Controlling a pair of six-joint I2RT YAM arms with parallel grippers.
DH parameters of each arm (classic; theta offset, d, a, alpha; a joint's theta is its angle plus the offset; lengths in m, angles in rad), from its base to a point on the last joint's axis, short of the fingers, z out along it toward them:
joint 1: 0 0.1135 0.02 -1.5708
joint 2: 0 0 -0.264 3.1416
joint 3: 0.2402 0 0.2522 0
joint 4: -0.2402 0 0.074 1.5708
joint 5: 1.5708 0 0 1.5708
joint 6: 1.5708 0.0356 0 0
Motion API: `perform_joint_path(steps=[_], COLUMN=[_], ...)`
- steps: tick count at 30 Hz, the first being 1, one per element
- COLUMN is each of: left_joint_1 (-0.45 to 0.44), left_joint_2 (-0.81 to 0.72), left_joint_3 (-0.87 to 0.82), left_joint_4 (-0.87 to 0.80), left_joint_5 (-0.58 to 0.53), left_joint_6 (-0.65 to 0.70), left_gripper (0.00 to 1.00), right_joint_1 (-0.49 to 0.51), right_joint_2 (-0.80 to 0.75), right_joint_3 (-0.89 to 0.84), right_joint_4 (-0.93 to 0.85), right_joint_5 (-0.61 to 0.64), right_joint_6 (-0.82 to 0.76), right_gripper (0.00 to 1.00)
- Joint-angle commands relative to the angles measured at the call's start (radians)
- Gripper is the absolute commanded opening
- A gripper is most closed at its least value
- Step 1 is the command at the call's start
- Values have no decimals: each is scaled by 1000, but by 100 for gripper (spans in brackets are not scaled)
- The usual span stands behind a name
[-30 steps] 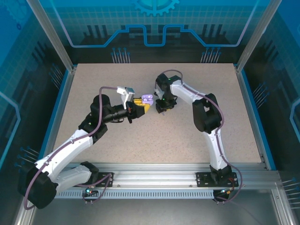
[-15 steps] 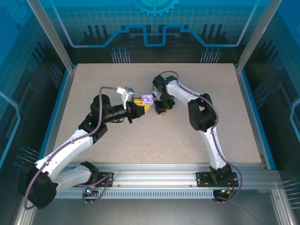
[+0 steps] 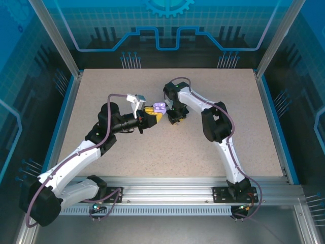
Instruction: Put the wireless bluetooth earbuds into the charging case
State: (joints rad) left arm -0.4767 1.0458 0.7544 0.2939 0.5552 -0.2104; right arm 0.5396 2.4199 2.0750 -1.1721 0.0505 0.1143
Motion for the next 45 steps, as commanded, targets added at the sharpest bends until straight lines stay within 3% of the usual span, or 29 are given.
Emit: perform_joint_path(steps=[1, 9, 15, 34, 45], left_joint_1=[7, 7, 9, 8, 7], left_joint_2=[-20, -23, -17, 37, 85], left_joint_3=[-11, -12, -10, -8, -7], left_joint_4=[21, 15, 19, 51, 138], left_joint_5=[16, 15, 14, -52, -98], left_joint_6=[-1, 3, 0, -41, -108], left_gripper=[0, 0, 0, 0, 0], right_joint_1=[21, 18, -14, -149, -199], right_joint_2=[45, 13, -86, -586, -917], right_joint_3=[10, -7, -104, -583, -755], right_joint_4=[-16, 12, 100, 583, 766], right_joint_5=[6, 0, -45, -326, -455], right_joint_6=[-4, 9, 38, 175, 265], right_gripper=[29, 19, 17, 16, 16])
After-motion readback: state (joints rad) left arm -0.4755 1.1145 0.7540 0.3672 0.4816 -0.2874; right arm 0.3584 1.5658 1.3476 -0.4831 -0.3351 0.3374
